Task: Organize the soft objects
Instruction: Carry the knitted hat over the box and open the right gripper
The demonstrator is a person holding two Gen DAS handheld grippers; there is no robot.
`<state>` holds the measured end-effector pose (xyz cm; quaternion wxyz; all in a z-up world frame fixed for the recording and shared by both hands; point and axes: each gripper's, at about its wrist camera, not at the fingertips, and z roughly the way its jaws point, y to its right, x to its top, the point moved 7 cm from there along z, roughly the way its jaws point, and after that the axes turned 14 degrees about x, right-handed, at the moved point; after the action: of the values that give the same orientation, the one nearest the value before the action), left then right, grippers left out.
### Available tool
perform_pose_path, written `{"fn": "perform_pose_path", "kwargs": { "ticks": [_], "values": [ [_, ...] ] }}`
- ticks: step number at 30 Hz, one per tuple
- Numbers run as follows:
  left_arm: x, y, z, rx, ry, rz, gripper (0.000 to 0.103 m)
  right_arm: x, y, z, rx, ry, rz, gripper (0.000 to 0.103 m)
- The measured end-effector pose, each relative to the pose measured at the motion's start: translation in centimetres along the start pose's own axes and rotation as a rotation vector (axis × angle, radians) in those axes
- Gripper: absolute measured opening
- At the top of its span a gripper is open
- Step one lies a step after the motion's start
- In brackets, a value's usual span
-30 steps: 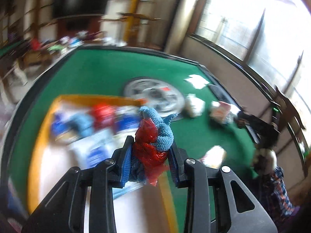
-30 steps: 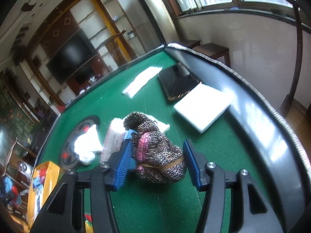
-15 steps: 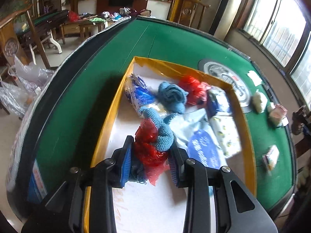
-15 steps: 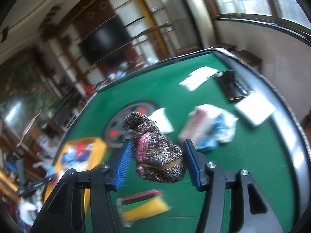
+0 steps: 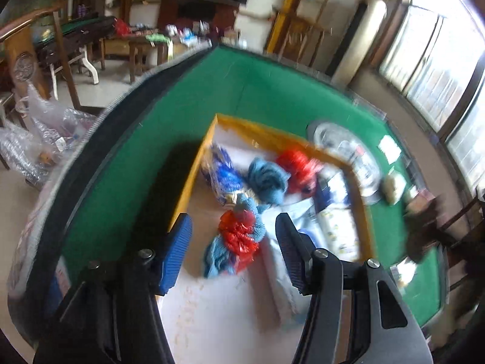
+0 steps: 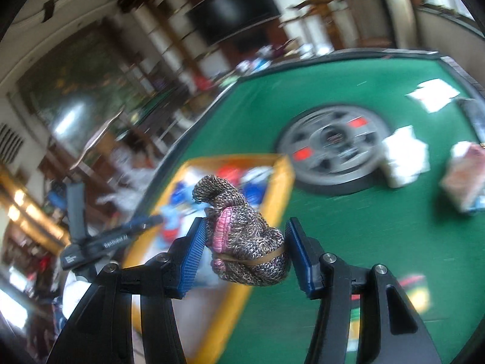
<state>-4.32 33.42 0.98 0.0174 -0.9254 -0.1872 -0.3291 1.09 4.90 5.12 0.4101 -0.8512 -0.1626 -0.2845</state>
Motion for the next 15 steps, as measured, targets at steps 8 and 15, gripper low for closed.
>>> {"fn": "perform_pose_path", "kwargs": {
  "ticks": [8, 15],
  "values": [
    [-1.7, -5.9, -6.6, -0.080, 0.130, -0.224, 0.066, -5.4, -8.6, 10.9, 0.199, -0.296, -0.067, 0.049],
    [-3.3, -8.2, -6.9, -0.108, 0.139, -0.363, 0.068, -8.1, -10.0, 20.2, 0.134, -0.491, -0.077, 0.049]
  ]
}}
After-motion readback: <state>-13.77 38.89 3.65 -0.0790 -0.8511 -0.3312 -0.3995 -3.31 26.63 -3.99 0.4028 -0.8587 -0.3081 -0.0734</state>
